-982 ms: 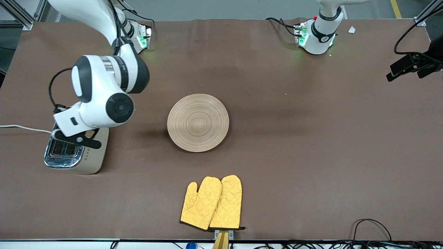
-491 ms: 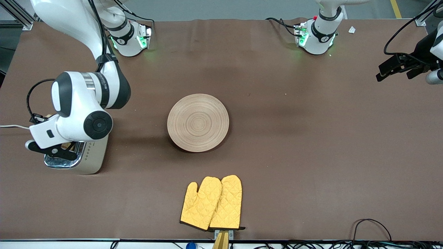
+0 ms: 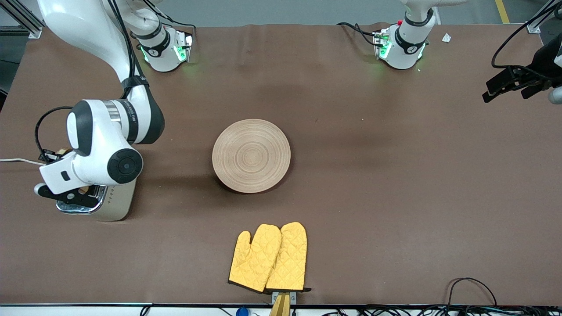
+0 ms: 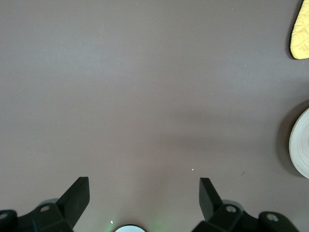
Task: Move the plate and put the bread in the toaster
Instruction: 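Lower the bread into the toaster slot with the right gripper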
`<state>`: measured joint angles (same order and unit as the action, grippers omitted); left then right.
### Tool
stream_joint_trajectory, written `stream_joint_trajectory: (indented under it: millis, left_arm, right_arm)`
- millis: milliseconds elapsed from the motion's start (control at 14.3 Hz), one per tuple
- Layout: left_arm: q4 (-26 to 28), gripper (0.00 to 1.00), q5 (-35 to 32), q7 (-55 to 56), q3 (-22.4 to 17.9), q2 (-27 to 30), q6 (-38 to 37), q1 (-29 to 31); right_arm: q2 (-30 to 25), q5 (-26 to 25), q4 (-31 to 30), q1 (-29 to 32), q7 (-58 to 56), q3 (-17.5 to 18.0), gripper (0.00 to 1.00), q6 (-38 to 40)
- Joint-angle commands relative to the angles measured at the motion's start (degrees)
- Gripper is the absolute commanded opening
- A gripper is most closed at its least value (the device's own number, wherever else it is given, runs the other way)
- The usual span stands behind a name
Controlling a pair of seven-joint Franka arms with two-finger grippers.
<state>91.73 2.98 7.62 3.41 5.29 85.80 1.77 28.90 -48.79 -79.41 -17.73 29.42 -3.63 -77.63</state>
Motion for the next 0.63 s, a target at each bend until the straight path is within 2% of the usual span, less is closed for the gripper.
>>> stream_joint_trajectory:
  millis: [0,561]
  left_arm:
    - [0.7,1.00,-0.3,-0.9,0.0,0.9,0.6,0.3]
    - [0.6,1.00,-0.4,-2.0,0.0,0.4,0.7,1.4]
  right_arm:
    - [-0.6,-1.7,-1.9,1.1,-0.6,0.6,0.00,-1.0]
    - [-0.2,-1.9,-3.3,1.6,-0.2,0.6,0.00,-2.5]
